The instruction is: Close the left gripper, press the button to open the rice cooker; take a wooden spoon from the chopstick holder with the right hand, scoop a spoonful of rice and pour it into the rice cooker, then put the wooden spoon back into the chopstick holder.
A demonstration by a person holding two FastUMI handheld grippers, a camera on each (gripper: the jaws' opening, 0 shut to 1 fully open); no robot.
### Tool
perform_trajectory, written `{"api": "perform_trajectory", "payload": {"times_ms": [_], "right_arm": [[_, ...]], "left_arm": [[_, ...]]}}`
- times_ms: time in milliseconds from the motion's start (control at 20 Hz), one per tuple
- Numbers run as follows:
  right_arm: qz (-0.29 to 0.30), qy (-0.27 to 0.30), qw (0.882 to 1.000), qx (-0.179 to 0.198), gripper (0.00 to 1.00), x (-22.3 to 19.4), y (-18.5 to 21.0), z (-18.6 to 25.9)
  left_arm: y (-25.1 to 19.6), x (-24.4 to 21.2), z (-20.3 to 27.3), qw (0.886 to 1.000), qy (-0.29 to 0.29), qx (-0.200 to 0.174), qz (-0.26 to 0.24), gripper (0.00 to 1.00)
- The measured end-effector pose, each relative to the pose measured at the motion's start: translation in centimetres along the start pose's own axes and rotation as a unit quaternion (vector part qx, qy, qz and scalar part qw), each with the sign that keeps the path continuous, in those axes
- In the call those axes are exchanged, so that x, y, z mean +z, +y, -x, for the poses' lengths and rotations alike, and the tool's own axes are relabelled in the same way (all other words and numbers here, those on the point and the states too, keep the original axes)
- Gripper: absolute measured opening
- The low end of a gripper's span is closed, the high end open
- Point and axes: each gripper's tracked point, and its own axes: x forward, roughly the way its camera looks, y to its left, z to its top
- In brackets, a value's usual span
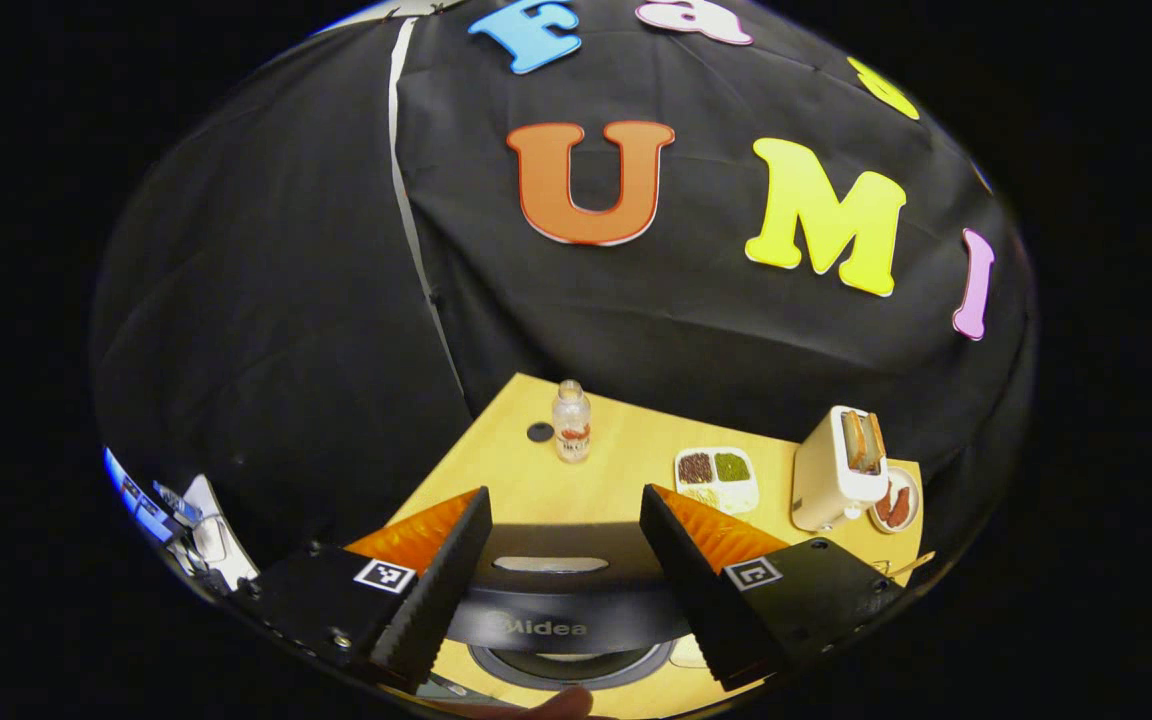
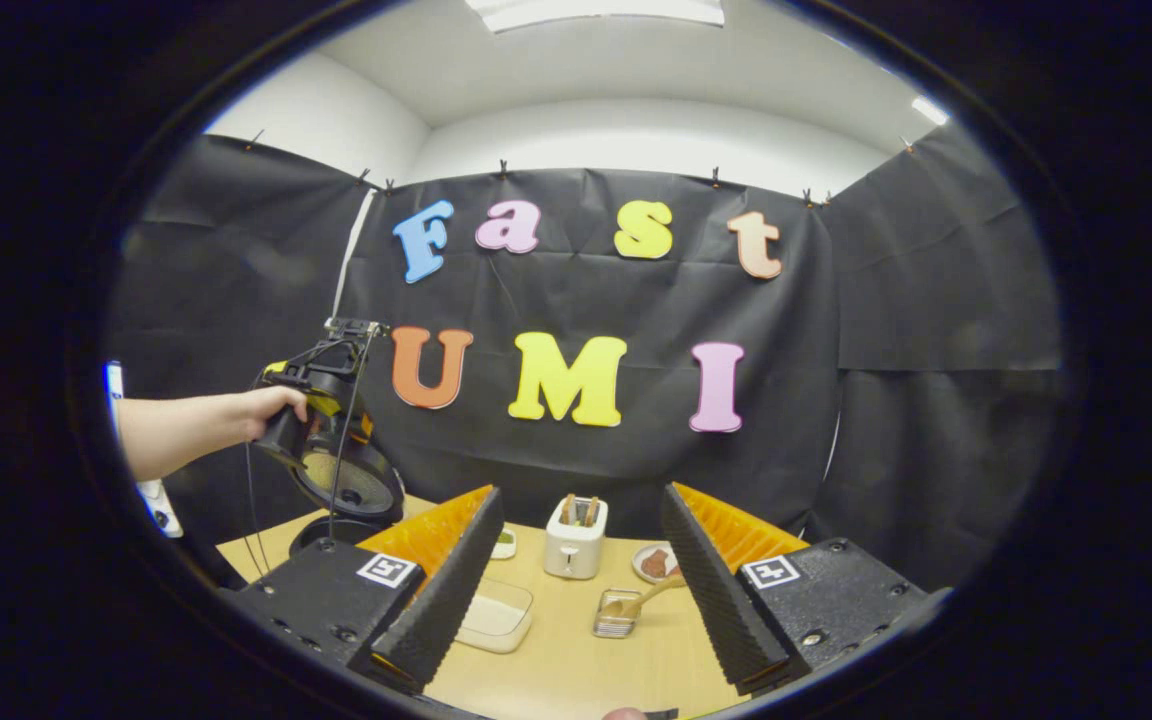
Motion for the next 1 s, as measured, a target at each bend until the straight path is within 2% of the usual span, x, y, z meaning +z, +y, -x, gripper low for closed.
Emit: {"api": "perform_trajectory", "payload": {"times_ms": [200,250,550,750,850,900,1000], "right_arm": [[0.000,0.008,1.000,0.004,1.00,-0.6,0.0,0.0],[-0.001,0.011,1.000,0.006,1.00,-0.9,0.0,0.0],[-0.008,0.039,0.999,0.016,1.00,-2.9,0.3,-0.2],[-0.014,0.052,0.998,0.021,1.00,-3.7,0.3,-0.7],[-0.018,0.057,0.998,0.024,1.00,-4.0,0.3,-0.9],[-0.020,0.060,0.998,0.026,1.00,-4.3,0.5,-1.1],[-0.024,0.064,0.997,0.030,1.00,-4.6,0.7,-1.5]], "left_arm": [[0.2,-6.8,0.0,0.998,0.064,-0.009,0.011,0.96],[0.2,-7.7,-0.1,0.998,0.055,-0.005,0.001,1.00],[-0.1,-14.0,0.0,0.995,0.097,-0.013,-0.007,0.97],[-0.3,-17.0,-0.7,0.993,0.121,-0.018,-0.004,1.00],[-0.4,-19.2,-0.9,0.989,0.147,-0.024,-0.009,0.98],[-0.3,-18.2,-0.7,0.992,0.123,-0.026,-0.015,0.98],[-0.3,-18.5,-1.2,0.992,0.119,-0.030,-0.018,0.98]]}}
